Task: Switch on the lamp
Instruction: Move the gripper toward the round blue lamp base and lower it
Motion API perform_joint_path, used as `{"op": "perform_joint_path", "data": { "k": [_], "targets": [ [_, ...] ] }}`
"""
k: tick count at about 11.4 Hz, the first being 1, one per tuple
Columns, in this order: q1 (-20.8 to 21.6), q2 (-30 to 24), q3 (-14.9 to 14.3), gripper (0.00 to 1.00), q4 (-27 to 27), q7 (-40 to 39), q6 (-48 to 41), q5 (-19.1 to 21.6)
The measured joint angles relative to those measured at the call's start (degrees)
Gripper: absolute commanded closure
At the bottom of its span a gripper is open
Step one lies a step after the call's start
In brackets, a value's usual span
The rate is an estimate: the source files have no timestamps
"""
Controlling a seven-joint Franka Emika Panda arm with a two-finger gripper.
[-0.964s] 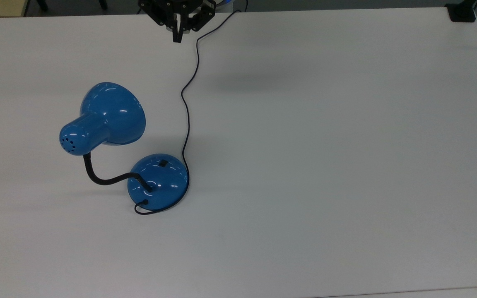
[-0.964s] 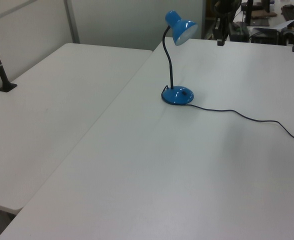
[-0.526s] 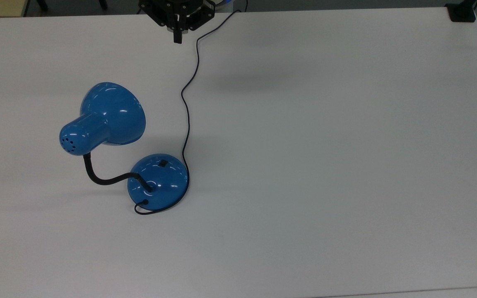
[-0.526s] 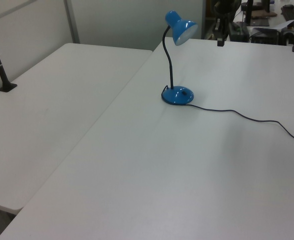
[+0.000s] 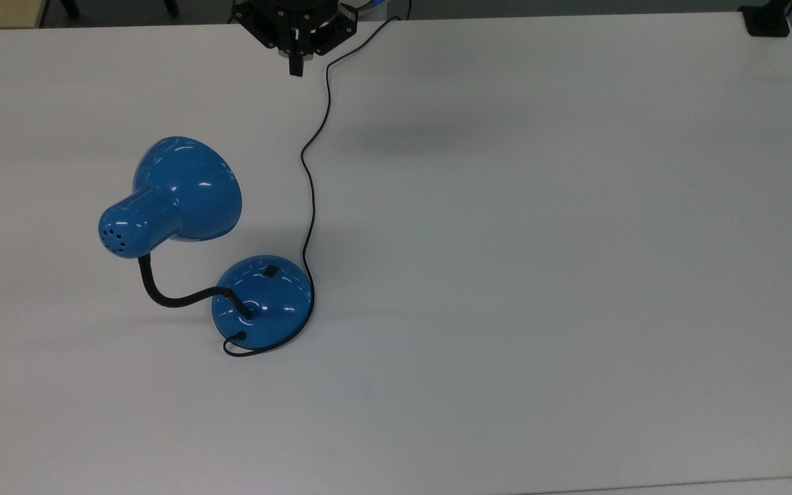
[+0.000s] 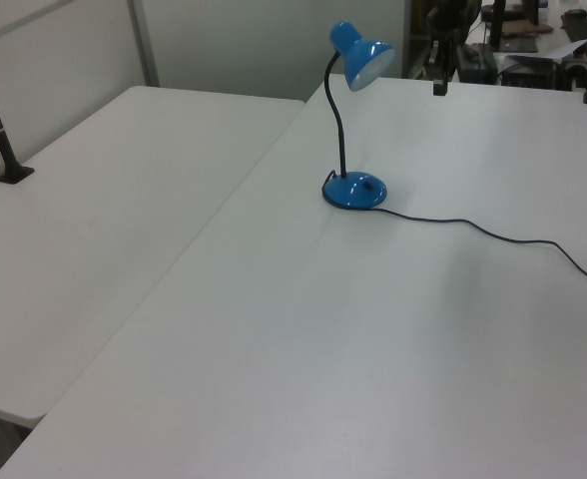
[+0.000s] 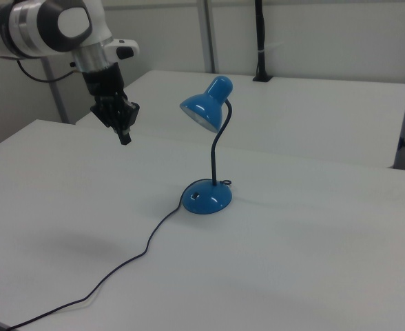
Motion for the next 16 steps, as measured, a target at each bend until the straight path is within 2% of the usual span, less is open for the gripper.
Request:
{"op": "perform_joint_path", "data": {
  "k": [10,16],
  "targets": [
    [-1.46,-0.28,-0.06,1.00,-17.63,5.44,24.67,0.01],
    [-4.08,2.42,-0.10,1.00,-21.68,8.11,37.76,-0.01]
  ]
}}
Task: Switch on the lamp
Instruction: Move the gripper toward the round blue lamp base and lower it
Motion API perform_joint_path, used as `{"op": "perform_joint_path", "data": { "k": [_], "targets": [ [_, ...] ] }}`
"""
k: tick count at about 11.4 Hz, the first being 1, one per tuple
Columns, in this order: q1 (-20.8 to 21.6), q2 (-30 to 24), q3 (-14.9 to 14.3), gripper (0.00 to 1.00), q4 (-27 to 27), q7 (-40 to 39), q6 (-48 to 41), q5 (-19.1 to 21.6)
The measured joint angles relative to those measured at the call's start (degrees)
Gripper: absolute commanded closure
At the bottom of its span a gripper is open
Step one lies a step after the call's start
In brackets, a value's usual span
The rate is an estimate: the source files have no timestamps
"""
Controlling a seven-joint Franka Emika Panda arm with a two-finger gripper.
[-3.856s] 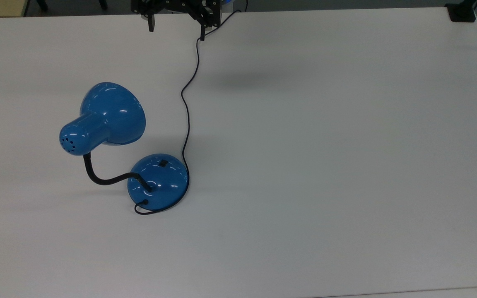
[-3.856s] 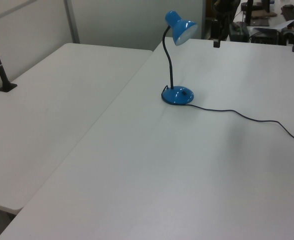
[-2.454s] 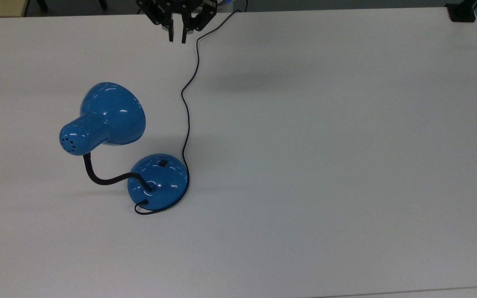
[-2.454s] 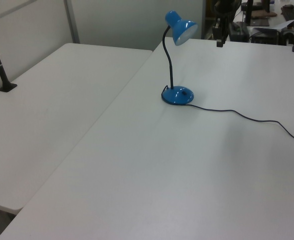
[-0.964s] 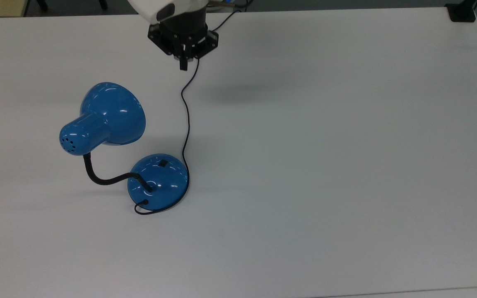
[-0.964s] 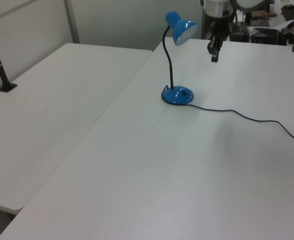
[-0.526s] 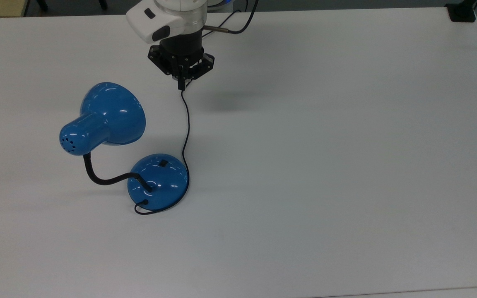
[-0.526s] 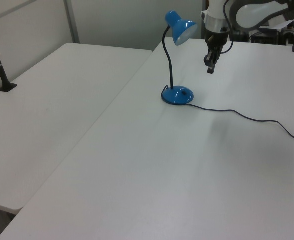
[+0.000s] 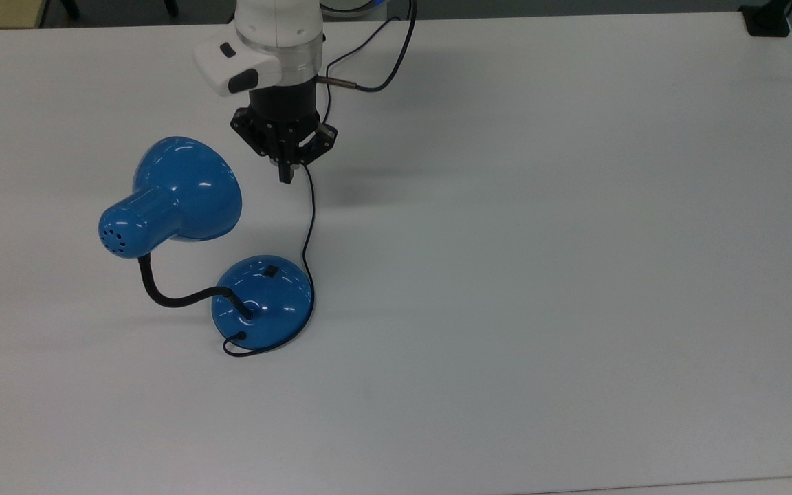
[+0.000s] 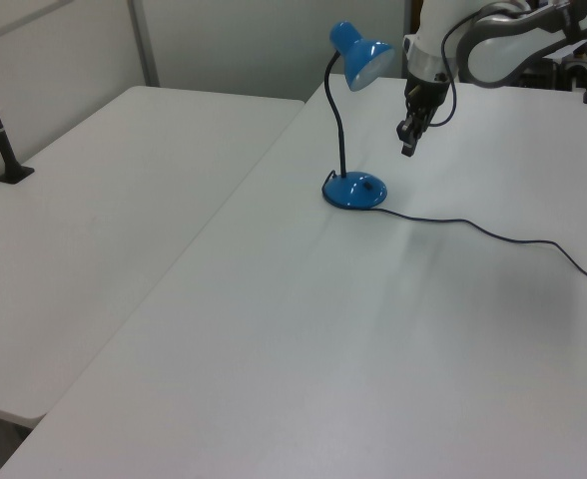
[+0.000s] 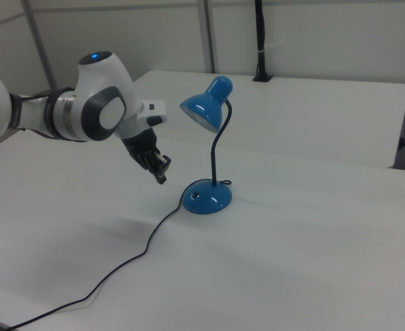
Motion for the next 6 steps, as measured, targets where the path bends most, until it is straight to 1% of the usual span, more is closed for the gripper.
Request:
{"op": "perform_joint_path", "data": {
  "k": [2,3,6],
  "targets": [
    [-0.46,1.91,0.00,1.00,-0.25,1.37,3.67,-0.34],
    [-0.91,3.28,-0.01,1.00,-0.40,2.37,6.14,-1.21],
    [-1.67,7.72,-0.02,1.00,-0.46,6.93,12.41,-6.19]
  ]
}}
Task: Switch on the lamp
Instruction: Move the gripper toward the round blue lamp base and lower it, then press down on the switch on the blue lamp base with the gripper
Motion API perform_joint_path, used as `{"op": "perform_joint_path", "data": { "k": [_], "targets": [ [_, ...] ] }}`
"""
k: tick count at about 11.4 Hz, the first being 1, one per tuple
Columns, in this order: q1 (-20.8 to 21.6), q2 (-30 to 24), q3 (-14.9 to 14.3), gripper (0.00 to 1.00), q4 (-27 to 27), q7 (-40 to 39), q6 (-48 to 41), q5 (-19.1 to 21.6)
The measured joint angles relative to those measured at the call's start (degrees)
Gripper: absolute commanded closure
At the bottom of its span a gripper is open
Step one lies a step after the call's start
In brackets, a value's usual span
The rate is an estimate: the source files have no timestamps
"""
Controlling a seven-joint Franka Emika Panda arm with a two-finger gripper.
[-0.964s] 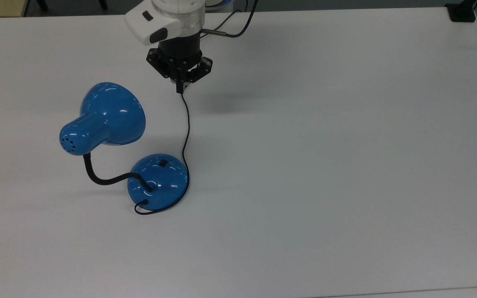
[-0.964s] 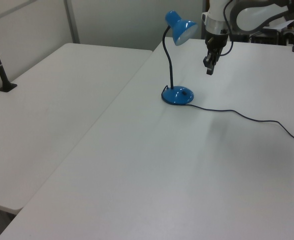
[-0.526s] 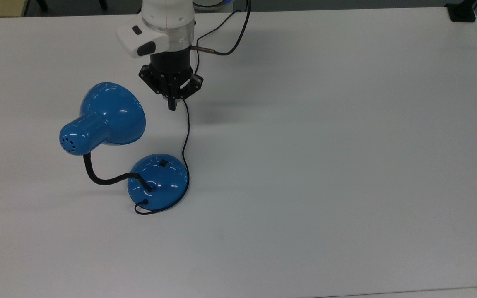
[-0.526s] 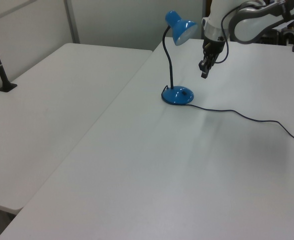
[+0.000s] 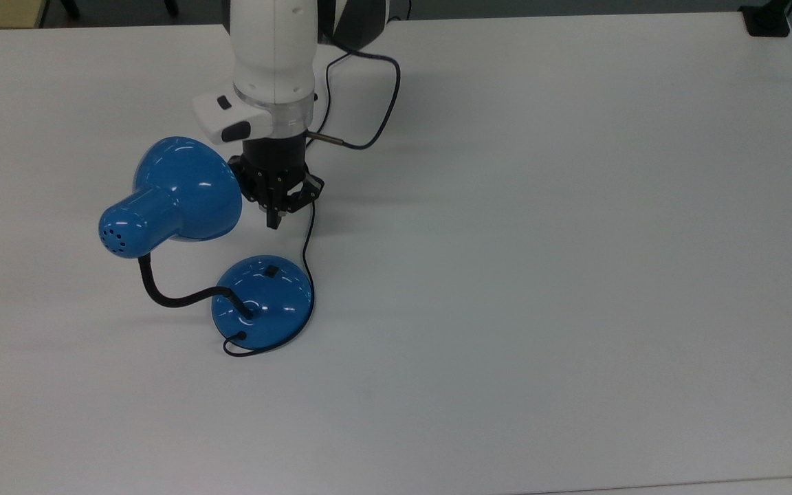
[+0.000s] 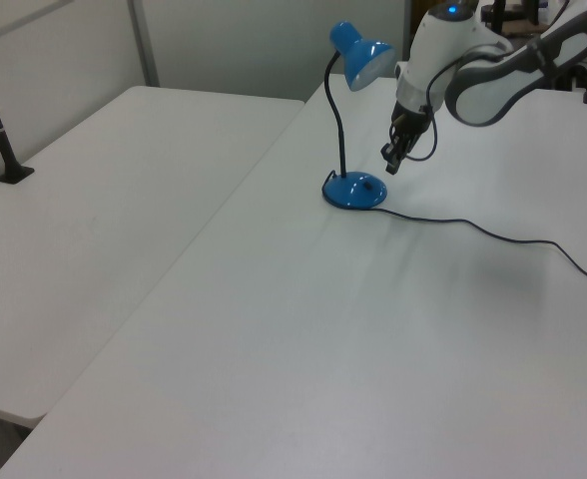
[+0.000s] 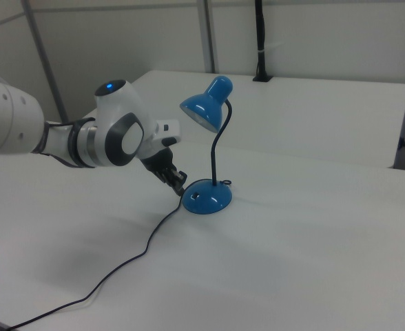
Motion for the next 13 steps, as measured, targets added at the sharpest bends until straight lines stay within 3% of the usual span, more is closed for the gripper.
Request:
{"op": "perform_joint_path", "data": {
  "k": [7,13],
  "targets": [
    [-0.48,4.11,0.00,1.00,0.04,3.04,10.59,-5.40],
    [-1.36,6.47,0.00,1.00,1.14,3.22,13.83,-5.47]
  ]
}}
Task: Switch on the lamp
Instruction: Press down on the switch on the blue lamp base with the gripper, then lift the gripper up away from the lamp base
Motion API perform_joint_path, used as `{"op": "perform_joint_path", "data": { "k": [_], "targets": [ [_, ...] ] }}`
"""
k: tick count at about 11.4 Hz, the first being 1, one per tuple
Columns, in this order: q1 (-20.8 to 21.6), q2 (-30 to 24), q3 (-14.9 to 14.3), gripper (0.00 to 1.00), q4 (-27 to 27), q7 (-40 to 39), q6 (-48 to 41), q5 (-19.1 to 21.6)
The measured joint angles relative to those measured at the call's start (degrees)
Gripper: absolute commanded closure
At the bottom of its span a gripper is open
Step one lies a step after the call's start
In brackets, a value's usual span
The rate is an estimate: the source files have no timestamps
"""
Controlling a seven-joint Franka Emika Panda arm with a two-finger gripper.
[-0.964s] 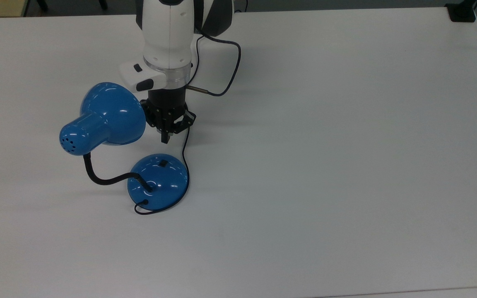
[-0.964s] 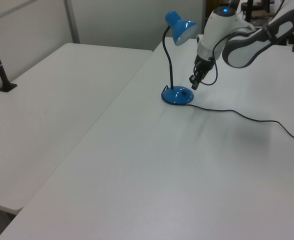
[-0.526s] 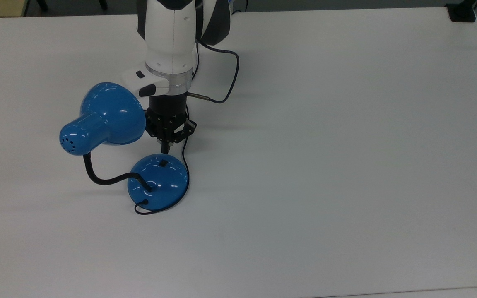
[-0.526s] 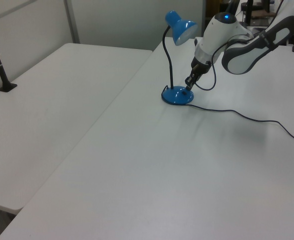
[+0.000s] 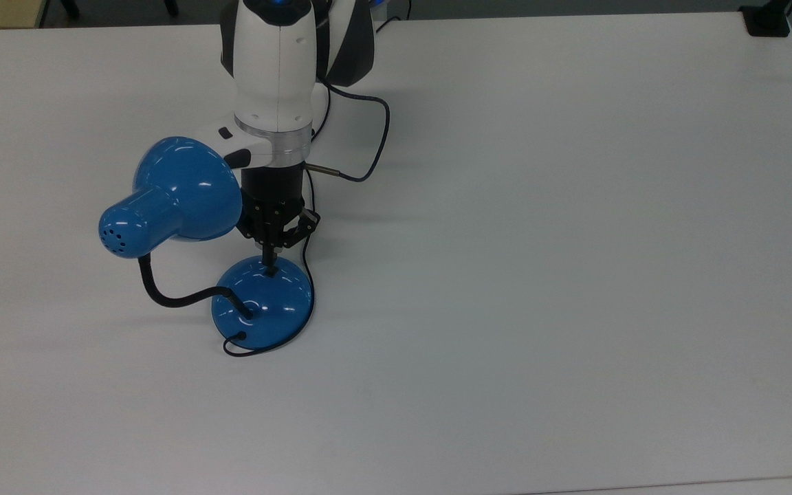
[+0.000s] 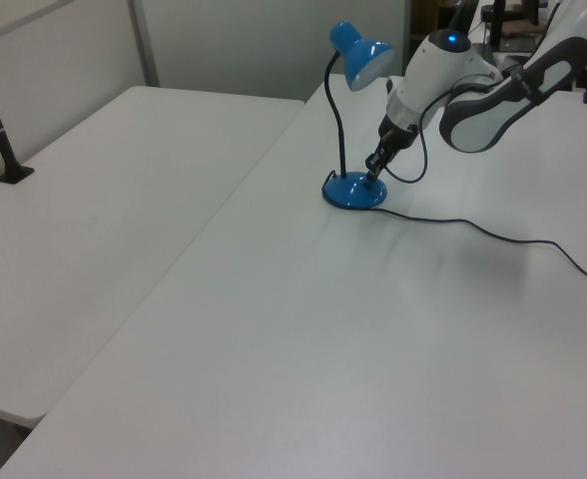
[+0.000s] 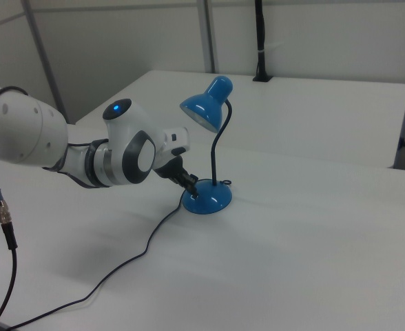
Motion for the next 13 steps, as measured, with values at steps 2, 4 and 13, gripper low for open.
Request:
{"op": "perform_joint_path", "data": {
  "k": [2,4,13],
  "targets": [
    [0.00,0.68,0.00,1.00,0.14,0.02,1.20,0.00],
    [0.00,1.48,0.00,1.00,0.82,0.06,1.32,-0.01],
    [-0.59,3.23,0.01,1.00,2.74,0.13,1.38,-0.80]
  ]
}}
